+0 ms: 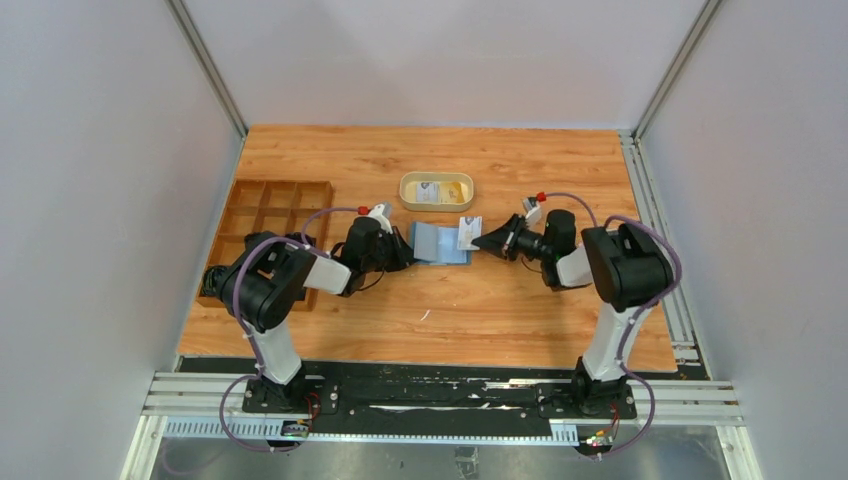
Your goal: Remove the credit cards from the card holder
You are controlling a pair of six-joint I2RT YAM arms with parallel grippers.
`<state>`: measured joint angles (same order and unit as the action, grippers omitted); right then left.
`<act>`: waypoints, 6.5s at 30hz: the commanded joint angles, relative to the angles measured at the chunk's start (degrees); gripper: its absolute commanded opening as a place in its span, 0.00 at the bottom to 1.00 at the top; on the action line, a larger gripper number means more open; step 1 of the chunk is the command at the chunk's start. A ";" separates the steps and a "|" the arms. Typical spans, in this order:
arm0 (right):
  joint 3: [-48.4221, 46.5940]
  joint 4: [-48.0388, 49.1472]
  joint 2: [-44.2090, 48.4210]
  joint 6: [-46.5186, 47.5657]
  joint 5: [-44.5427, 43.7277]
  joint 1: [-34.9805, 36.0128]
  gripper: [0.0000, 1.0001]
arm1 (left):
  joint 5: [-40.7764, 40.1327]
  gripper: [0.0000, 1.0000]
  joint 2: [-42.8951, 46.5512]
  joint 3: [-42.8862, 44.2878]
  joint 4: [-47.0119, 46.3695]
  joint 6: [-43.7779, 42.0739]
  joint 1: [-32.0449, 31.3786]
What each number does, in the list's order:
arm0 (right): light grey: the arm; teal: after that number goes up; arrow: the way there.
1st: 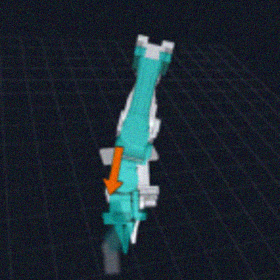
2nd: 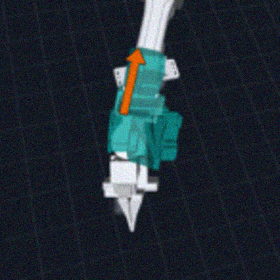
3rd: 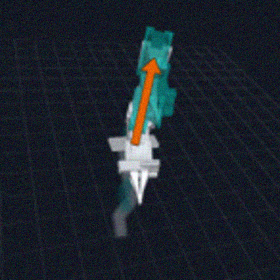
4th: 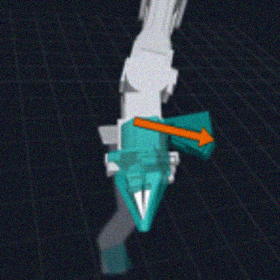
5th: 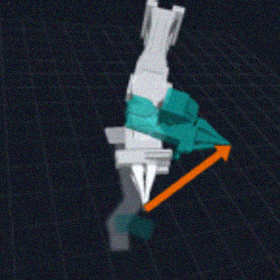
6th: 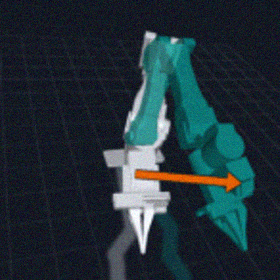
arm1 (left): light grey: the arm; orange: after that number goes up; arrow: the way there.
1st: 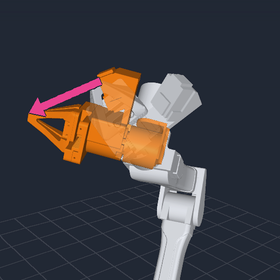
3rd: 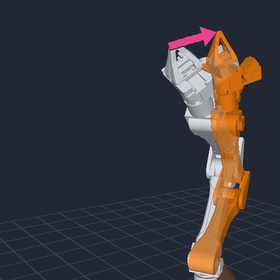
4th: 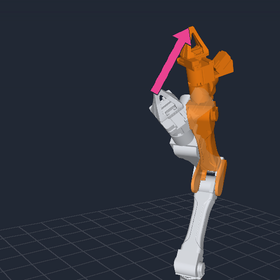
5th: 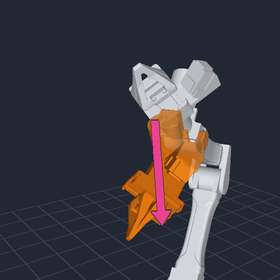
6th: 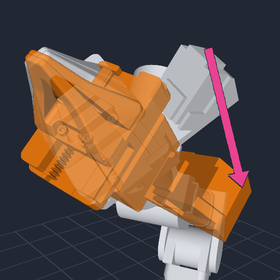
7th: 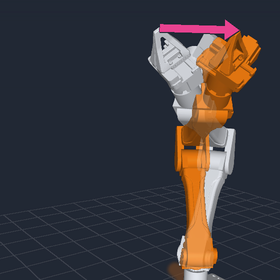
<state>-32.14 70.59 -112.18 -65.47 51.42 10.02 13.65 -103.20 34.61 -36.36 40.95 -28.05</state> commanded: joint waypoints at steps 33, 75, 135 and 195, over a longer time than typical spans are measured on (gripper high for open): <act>-77.25 -95.55 -11.65 32.73 -32.46 18.05 0.00 | -12.59 0.00 18.70 -1.84 37.37 -10.24 0.02; -80.67 -89.29 -23.56 25.32 -39.72 19.73 0.00 | -15.04 0.00 26.51 -0.14 45.93 -13.88 0.02; -46.53 -76.21 1.85 36.61 -47.46 38.80 0.82 | -9.73 0.00 16.09 -2.87 33.36 -10.53 0.48; -57.96 -94.48 -1.25 47.56 -68.50 39.86 0.96 | -11.36 0.00 12.04 -3.93 33.09 -11.46 1.39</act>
<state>-92.07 -23.49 -114.76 -18.41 -17.50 49.17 6.42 -87.20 33.06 -10.92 32.34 -27.07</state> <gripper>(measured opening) 0.952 0.029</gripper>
